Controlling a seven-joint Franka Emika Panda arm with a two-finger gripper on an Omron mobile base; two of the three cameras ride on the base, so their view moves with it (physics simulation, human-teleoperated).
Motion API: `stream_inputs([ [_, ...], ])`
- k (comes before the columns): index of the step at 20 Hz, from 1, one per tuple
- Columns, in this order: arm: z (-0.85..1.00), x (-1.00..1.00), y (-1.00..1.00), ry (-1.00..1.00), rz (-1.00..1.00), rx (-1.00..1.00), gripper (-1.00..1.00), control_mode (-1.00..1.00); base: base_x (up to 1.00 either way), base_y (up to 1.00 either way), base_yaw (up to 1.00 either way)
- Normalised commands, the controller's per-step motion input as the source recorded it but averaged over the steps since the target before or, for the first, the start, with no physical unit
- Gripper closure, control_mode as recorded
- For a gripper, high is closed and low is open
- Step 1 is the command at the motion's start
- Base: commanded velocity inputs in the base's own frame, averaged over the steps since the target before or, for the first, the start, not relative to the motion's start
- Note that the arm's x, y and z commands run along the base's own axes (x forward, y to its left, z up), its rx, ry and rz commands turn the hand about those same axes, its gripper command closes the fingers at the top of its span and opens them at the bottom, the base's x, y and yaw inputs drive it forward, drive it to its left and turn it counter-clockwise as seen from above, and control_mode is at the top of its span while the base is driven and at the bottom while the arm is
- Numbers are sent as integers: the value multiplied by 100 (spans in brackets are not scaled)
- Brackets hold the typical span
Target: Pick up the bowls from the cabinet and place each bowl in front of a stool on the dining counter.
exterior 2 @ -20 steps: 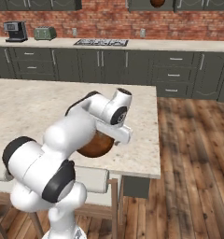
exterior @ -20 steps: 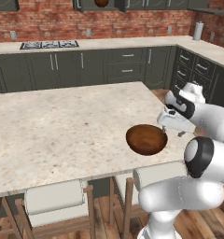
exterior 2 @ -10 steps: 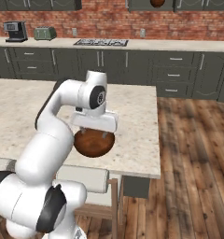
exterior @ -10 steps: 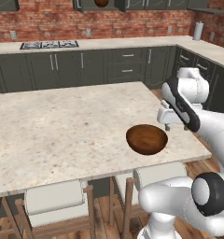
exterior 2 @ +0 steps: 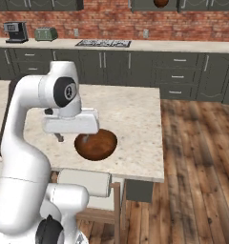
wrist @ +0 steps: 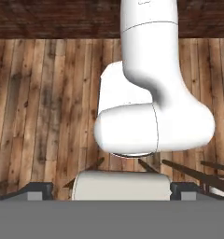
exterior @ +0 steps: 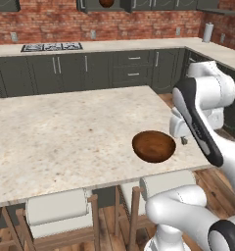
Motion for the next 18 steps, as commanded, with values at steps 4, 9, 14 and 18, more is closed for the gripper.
stream_inputs([
  [4,35,-55,13,-1,-8,15,-100,-100,0,0,0],
  [9,21,-34,30,-12,-9,16,-100,-100,0,0,0],
  [14,2,-10,37,-1,-11,-6,-100,-100,0,0,0],
  [18,0,0,19,-4,-6,-16,-100,-100,0,0,0],
])
